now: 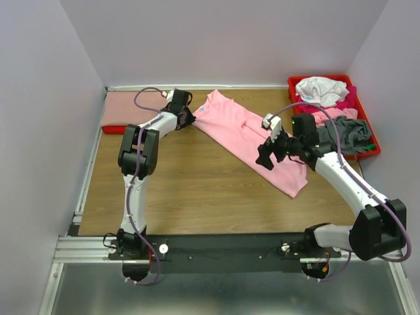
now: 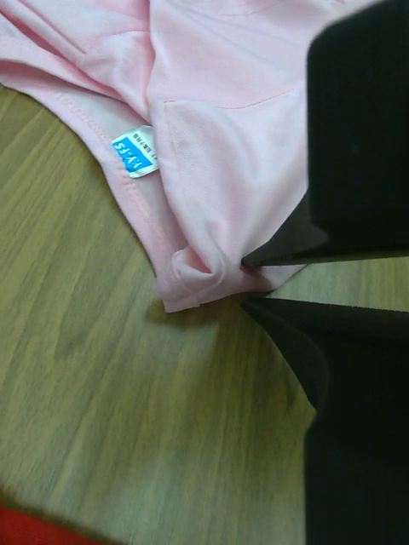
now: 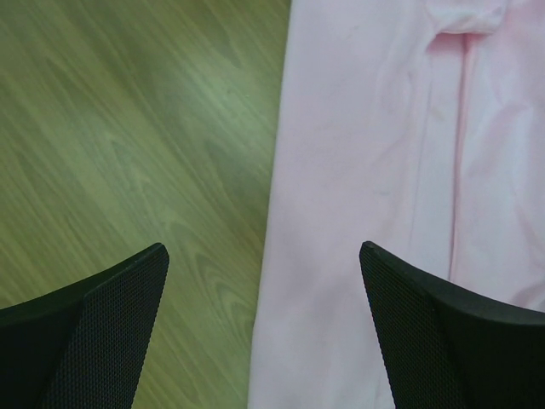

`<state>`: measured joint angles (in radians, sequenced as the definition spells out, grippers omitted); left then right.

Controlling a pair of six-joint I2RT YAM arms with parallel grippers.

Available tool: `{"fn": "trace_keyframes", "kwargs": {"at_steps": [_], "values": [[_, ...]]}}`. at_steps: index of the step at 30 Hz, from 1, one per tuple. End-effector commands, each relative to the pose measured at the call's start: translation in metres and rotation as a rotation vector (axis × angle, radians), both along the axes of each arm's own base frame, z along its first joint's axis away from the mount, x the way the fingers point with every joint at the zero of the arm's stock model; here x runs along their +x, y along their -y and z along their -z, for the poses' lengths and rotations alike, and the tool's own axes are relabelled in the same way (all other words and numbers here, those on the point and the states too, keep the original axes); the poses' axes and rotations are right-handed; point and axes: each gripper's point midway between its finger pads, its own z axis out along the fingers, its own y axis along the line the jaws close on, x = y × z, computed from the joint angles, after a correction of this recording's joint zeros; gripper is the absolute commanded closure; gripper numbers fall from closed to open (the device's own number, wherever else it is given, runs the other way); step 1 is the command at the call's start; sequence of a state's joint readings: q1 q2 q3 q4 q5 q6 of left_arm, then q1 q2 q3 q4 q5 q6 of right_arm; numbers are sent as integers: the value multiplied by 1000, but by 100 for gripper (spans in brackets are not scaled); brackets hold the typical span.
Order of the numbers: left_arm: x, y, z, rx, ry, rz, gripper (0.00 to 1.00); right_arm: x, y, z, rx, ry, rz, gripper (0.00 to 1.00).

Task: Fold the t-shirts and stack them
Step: Fold the tshirt

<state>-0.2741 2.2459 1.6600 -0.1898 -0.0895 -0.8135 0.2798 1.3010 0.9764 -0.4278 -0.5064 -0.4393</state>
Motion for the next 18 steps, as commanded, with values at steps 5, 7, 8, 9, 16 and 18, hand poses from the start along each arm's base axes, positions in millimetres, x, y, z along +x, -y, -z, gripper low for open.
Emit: {"fn": "trace_keyframes", "kwargs": {"at_steps": [5, 7, 8, 9, 16, 18], "values": [[10, -15, 20, 95, -79, -12, 87, -51, -2, 9, -32, 78, -254, 0], [16, -18, 15, 84, -74, -14, 88, -61, 9, 20, -96, 43, -263, 0], [19, -20, 12, 77, -71, -18, 88, -65, 15, 26, -133, 28, -274, 0], [21, -21, 10, 67, -70, -13, 88, -65, 20, 30, -160, 22, -263, 0], [48, -57, -5, 3, -63, -19, 89, -76, 43, 77, -372, -108, -213, 1], [53, -58, -10, -16, -53, 14, 89, -79, 41, 88, -405, -121, -197, 3]]}}
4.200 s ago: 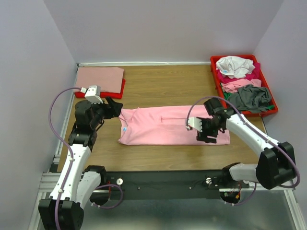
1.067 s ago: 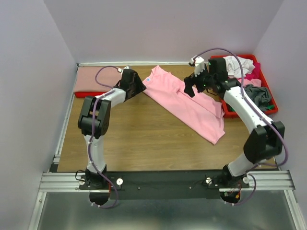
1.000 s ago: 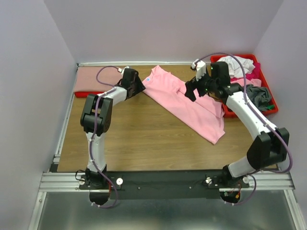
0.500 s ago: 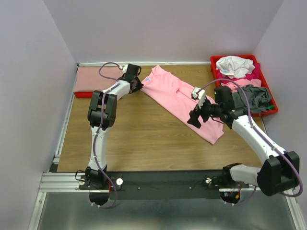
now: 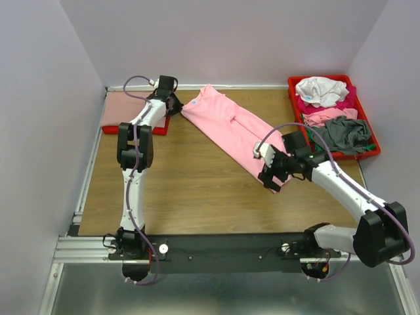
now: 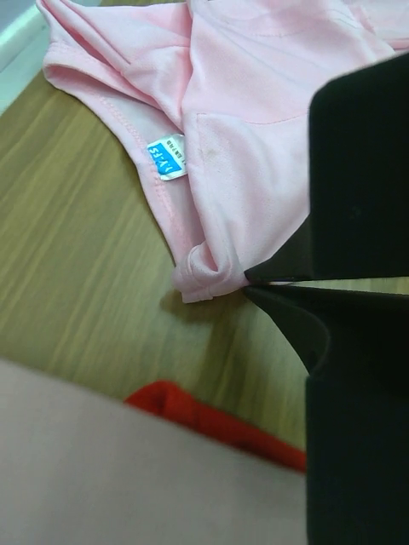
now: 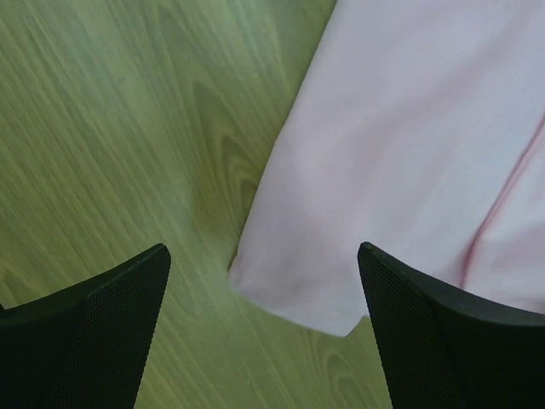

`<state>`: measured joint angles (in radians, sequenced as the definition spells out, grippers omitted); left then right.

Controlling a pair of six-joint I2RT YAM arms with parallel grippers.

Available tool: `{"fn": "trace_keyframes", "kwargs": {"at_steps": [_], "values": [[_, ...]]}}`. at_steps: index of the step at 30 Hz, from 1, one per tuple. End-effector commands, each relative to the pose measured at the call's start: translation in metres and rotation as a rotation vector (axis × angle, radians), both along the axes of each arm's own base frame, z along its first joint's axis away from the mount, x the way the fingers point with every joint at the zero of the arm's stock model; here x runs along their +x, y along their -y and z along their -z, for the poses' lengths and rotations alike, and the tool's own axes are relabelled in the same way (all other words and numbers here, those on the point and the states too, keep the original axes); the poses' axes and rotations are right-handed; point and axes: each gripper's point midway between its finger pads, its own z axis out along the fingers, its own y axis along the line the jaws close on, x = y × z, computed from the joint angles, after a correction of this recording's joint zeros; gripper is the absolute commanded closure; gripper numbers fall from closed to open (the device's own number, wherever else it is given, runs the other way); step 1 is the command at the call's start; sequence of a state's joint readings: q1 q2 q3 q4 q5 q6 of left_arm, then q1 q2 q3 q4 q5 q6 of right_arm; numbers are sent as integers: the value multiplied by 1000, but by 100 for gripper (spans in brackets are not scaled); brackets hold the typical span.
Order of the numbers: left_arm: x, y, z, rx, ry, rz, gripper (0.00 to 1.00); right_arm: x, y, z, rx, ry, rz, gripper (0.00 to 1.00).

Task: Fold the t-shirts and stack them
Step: Fold the tshirt

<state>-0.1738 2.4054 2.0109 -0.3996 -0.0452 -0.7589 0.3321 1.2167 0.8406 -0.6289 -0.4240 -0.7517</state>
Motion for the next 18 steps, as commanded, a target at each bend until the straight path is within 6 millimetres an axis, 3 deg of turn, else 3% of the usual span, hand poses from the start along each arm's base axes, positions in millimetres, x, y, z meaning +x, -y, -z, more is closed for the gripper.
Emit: {"fn": "trace_keyframes", "kwargs": {"at_steps": [1, 5, 6, 7, 10, 16, 17, 18], "values": [[8, -14, -1, -43, -24, 60, 89, -22, 14, 43, -196, -73, 21, 4], [20, -5, -27, -96, 50, 168, 84, -21, 10, 59, -263, -68, 47, 7], [21, -2, -33, -104, 66, 189, 79, -19, 8, 61, -266, -61, 61, 8], [22, 5, -49, -120, 108, 246, 68, -18, 7, 64, -277, -62, 62, 9], [19, 15, -80, -136, 173, 324, 57, -12, 8, 71, -314, -53, 97, 13], [9, 13, -137, -119, 271, 394, 53, -9, 2, 84, -329, -91, 118, 39], [7, 11, -147, -84, 301, 423, 53, -9, 1, 85, -331, -96, 121, 49], [2, 11, -172, -60, 352, 448, 53, -10, -1, 87, -336, -99, 119, 53]]}}
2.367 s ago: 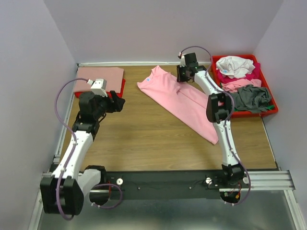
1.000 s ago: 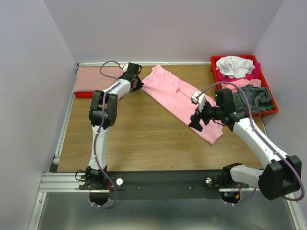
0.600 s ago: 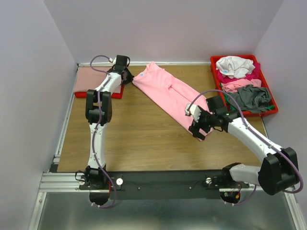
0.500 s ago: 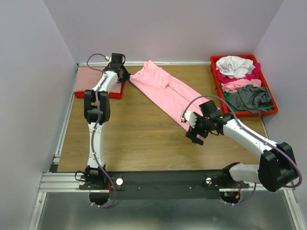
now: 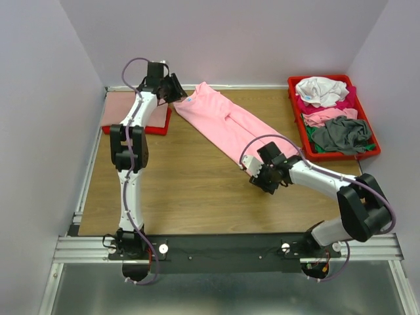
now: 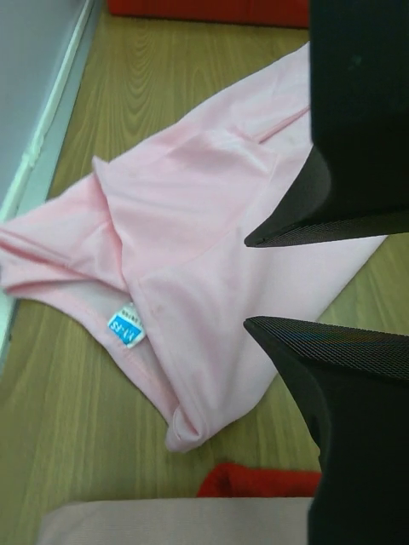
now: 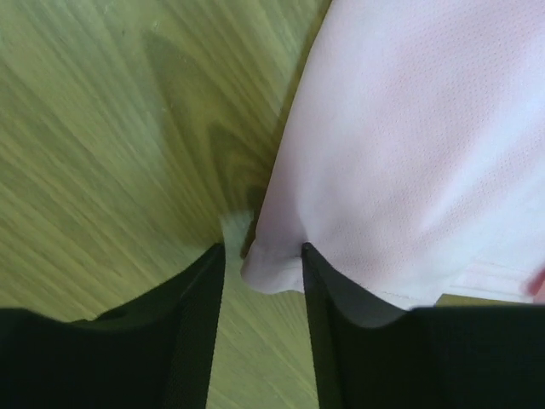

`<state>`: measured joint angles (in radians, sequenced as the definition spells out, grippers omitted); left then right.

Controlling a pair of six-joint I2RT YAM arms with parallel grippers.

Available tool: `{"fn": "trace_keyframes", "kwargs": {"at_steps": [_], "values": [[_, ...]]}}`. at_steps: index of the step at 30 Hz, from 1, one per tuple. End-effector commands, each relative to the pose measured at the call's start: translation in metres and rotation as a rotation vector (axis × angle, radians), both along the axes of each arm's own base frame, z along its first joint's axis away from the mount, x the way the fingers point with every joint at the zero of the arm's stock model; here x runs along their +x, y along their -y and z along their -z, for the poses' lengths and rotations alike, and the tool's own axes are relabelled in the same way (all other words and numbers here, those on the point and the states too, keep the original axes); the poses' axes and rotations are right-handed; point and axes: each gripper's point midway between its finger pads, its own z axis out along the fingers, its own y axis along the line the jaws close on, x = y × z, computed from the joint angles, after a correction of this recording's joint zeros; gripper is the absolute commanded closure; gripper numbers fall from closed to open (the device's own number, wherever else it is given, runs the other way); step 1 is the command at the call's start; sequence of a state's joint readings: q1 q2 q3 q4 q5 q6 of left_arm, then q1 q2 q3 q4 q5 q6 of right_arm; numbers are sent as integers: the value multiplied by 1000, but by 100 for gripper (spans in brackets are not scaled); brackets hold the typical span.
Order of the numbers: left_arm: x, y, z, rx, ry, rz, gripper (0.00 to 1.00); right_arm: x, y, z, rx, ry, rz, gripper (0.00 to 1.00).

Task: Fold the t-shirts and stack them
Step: Fold the tshirt

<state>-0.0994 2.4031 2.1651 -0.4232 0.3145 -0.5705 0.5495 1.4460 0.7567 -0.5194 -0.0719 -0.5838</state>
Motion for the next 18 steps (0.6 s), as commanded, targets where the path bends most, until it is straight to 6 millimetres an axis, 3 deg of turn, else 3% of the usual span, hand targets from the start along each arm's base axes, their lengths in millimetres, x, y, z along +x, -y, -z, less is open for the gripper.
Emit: {"fn": "trace_keyframes", "kwargs": {"at_steps": [1, 3, 4, 6, 7, 9, 10, 11, 12, 13, 14, 17, 18], "values": [[-17, -4, -109, 67, 241, 118, 53, 7, -3, 8, -35, 9, 30, 57], [-26, -14, -129, 149, 310, 120, 50, 6, -2, 12, -46, -2, 33, 66], [-41, -23, -154, 183, 382, 91, 46, 4, -3, 13, -47, -5, 33, 69], [-60, -31, -180, 221, 465, 70, 42, 2, -4, 14, -44, -11, 31, 80], [-83, -39, -205, 250, 545, 45, 39, -1, -5, 14, -38, -16, 27, 84], [-108, -44, -223, 266, 612, 27, 35, -8, -10, 10, -12, -33, 3, 92], [-135, -46, -237, 268, 677, 26, 29, -17, -19, 9, 22, -62, -33, 97], [-148, -44, -238, 260, 697, 37, 25, -24, -22, 6, 35, -81, -61, 99], [-174, -38, -275, 229, 835, 69, 11, -33, -31, 5, 50, -98, -101, 100], [-188, -31, -269, 211, 857, 112, 5, -39, -36, 4, 64, -117, -127, 100], [-199, -25, -235, 188, 810, 152, 3, -49, -46, 2, 100, -155, -161, 100], [-241, -4, -224, 110, 848, 293, 3, -74, -71, 2, 142, -227, -264, 99], [-257, 3, -228, 94, 876, 347, 3, -80, -83, -1, 154, -234, -310, 100]]}}
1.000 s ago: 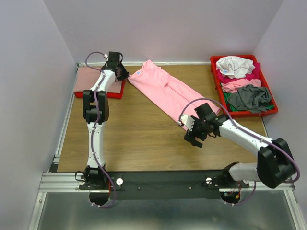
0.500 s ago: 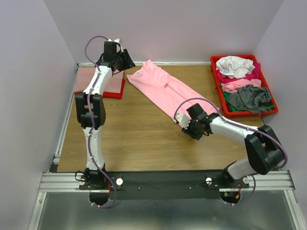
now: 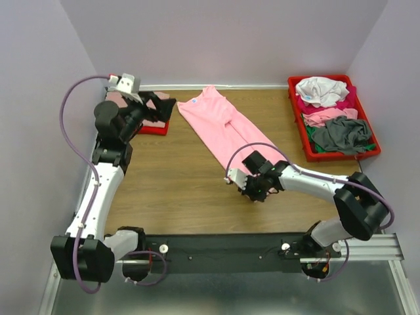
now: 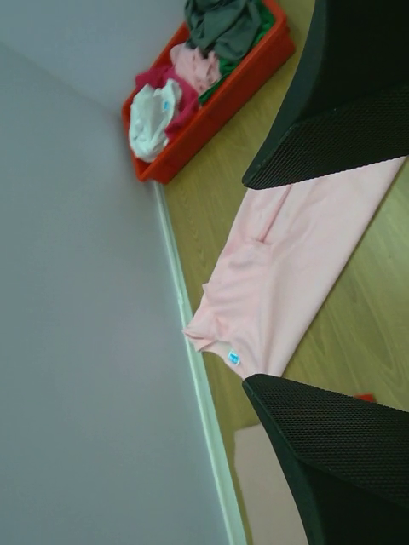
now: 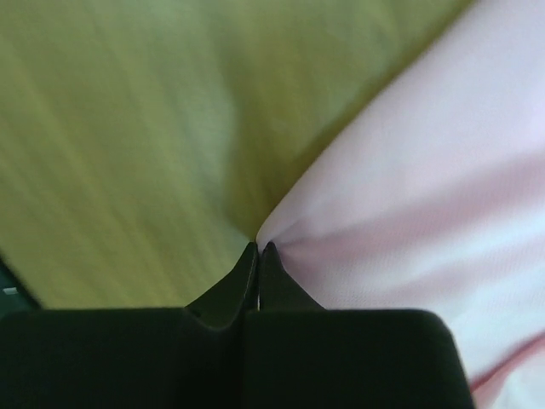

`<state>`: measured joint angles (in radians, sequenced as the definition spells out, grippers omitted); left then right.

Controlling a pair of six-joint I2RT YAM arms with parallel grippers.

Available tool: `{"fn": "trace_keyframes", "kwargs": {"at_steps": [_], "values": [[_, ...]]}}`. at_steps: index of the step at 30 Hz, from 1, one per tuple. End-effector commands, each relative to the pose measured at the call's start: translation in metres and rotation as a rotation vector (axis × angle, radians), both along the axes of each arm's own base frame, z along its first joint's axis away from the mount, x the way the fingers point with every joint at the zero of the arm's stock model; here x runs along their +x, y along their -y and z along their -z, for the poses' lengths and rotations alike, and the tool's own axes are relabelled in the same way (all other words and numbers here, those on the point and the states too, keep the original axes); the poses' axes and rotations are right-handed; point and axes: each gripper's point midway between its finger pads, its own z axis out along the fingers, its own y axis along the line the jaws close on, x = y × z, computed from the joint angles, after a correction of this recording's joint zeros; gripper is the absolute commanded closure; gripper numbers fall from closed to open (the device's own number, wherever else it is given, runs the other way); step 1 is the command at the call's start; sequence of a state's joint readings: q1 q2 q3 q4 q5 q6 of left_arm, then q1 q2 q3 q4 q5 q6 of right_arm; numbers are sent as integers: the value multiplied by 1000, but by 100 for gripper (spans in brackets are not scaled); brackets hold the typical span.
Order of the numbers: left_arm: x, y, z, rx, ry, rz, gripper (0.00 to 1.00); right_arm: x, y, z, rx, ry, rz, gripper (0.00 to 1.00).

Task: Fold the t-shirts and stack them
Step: Fold the tshirt

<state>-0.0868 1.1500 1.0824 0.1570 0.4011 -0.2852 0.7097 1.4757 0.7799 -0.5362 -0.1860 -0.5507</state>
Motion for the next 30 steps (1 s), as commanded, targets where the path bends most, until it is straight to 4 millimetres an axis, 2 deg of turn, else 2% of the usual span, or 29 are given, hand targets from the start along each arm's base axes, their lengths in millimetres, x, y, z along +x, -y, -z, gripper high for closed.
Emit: {"fn": "trace_keyframes", "kwargs": {"at_steps": [1, 2, 3, 5, 6, 7, 8, 10, 13, 16, 19, 20, 21, 22, 24, 25, 26, 27, 28, 29, 30], "values": [[-32, 30, 41, 28, -13, 221, 4, -47, -34, 2, 64, -170, -164, 100], [-39, 31, 40, 36, 1, 235, 4, -53, -43, 1, 86, -197, -186, 100], [-50, 32, 30, 48, 46, 249, 5, -54, -54, -3, 104, -202, -217, 100], [-62, 33, 32, 73, 82, 259, 5, -61, -68, 2, 111, -253, -251, 100], [-72, 33, 23, 79, 124, 259, 5, -65, -75, 2, 113, -273, -273, 100], [-78, 35, 17, 86, 165, 268, 5, -61, -88, -5, 139, -267, -290, 100], [-82, 36, 23, 91, 170, 277, 5, -65, -95, -2, 148, -305, -306, 99], [-91, 41, 21, 100, 210, 295, 6, -70, -111, -11, 175, -326, -365, 91], [-98, 48, 21, 101, 231, 319, 7, -78, -121, -10, 165, -358, -411, 83], [-105, 52, 20, 121, 258, 345, 7, -83, -131, -18, 194, -389, -440, 75], [-112, 54, 14, 143, 292, 364, 7, -78, -135, -38, 215, -346, -469, 60], [-112, 55, 14, 149, 297, 364, 7, -69, -132, -44, 198, -284, -470, 54], [-114, 57, 13, 162, 309, 371, 8, -65, -127, -50, 194, -241, -482, 41], [-116, 61, 15, 170, 310, 390, 8, -54, -122, -69, 224, -168, -470, 35], [-125, 76, 19, 193, 334, 453, 9, -40, -106, -82, 240, -104, -441, 24], [-127, 81, 23, 205, 341, 472, 10, -26, -88, -85, 254, -84, -382, 20], [-129, 86, 29, 212, 336, 488, 10, -20, -78, -102, 291, -30, -363, 17], [-136, 97, 32, 215, 343, 526, 11, -12, -68, -109, 307, 13, -357, 10], [-136, 103, 36, 241, 359, 530, 12, 1, -50, -113, 313, 47, -302, 8], [-136, 108, 43, 249, 351, 529, 13, 3, -37, -110, 309, 60, -275, 6], [-138, 113, 43, 258, 362, 531, 13, 6, -29, -123, 333, 119, -274, 1]]}}
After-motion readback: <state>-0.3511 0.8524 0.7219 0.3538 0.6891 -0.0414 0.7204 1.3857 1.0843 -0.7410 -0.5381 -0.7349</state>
